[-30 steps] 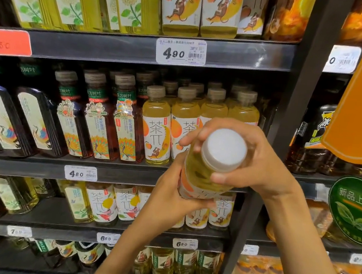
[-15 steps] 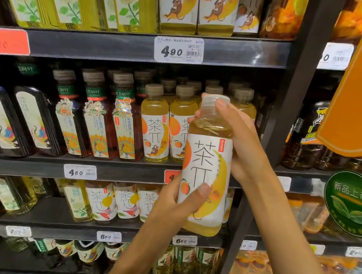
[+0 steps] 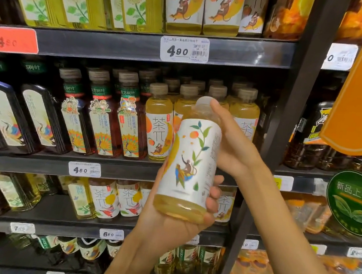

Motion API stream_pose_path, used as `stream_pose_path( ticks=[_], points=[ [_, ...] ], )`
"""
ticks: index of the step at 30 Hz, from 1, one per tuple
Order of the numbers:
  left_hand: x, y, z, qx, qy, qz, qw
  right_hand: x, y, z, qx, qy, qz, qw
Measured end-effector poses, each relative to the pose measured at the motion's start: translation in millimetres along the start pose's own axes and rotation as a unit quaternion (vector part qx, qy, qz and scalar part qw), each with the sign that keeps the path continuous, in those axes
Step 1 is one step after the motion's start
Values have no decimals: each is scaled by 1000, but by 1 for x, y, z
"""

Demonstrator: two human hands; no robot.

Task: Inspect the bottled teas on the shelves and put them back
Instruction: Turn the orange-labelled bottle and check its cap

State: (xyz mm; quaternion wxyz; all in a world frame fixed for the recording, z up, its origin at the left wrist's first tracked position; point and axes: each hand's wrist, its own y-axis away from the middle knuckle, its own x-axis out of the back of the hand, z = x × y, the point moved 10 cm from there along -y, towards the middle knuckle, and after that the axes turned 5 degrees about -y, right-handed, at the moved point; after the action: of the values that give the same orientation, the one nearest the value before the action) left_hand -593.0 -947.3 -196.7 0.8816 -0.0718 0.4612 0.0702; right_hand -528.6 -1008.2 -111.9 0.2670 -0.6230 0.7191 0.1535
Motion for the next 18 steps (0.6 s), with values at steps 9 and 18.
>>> stream_pose_path(
  ticks=[9,18],
  points=[
    [19,5,50,-183,-348,141,909,3,13,-45,143,207,66,966],
    [-8,-12,15,-66,-159,16,985,-4,9,-30,68,-22,-16,997]
  ],
)
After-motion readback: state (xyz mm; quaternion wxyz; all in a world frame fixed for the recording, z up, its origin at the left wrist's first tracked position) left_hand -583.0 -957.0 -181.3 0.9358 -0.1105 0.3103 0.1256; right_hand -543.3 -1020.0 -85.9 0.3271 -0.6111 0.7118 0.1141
